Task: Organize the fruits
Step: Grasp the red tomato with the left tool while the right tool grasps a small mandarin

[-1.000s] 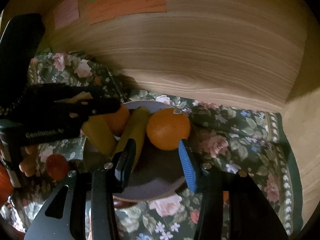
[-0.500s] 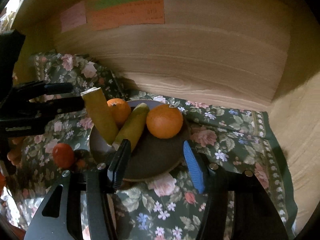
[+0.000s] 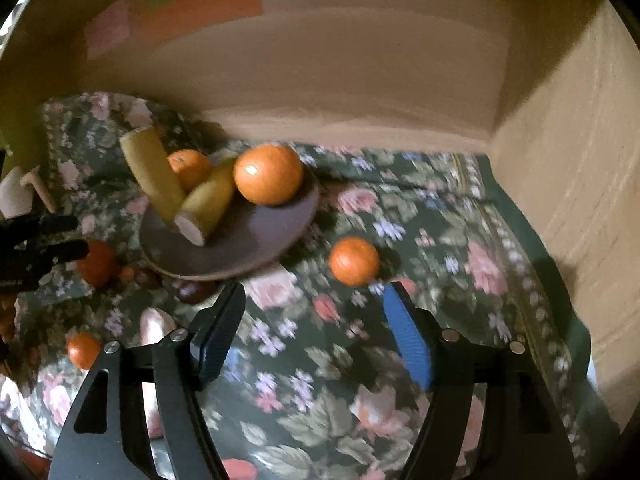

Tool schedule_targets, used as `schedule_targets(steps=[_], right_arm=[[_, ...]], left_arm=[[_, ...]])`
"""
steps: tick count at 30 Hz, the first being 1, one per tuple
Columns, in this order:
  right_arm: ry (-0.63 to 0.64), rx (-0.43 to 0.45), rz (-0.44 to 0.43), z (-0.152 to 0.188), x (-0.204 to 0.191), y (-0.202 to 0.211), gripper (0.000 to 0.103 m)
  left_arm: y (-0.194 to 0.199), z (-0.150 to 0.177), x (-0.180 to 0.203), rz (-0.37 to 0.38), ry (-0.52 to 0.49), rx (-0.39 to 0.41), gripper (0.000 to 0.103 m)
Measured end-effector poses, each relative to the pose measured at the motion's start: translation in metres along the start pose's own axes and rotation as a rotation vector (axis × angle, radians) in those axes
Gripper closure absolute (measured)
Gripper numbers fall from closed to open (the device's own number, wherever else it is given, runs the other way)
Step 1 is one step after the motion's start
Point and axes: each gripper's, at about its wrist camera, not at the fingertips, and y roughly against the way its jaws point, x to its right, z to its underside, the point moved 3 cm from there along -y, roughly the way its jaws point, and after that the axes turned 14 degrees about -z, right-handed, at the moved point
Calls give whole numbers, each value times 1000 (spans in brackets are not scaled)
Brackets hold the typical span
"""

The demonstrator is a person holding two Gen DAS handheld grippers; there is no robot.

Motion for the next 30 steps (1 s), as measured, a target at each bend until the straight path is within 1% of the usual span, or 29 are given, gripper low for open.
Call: schedule_targets(steps=[3,7,9,11,12,14,18,20,22,26,30], right_arm=[[-35,-14,-6,0,10,-4,34],[-54,-32,-19,-7,19,-13,34],[-50,-46,-18,-10,22,-20,34],[-50,-71,-14,-12,25,-28,35],[-53,-79,-14,-13,27,-33,36],[-61,-102,-21,-13,31,-40,47],[-72,-123,-39,-15,35,-49,55],[-78,-128,-44,-15,37,-51,63],[-84,-125,-47,-16,39,-51,68],[-87,-117,-54,-16,39,-49,68],[-70,-84,-54,-17,33,-37,68]], left_arm=[[-4,7,6,-4,1,-5,33],[-8,8,7,5,21,-11,33],[-9,7,8,10,28,-10,37],[-11,8,10,17,27,-16,48],[-13,8,11,23,24,-23,51],[-14,7,11,22,25,-17,52],[-15,6,11,27,31,-13,53],[-15,5,10,29,34,-15,54],[-15,4,10,28,36,-15,54],[-10,0,11,31,37,-3,54],[-1,-7,15,40,35,18,54]])
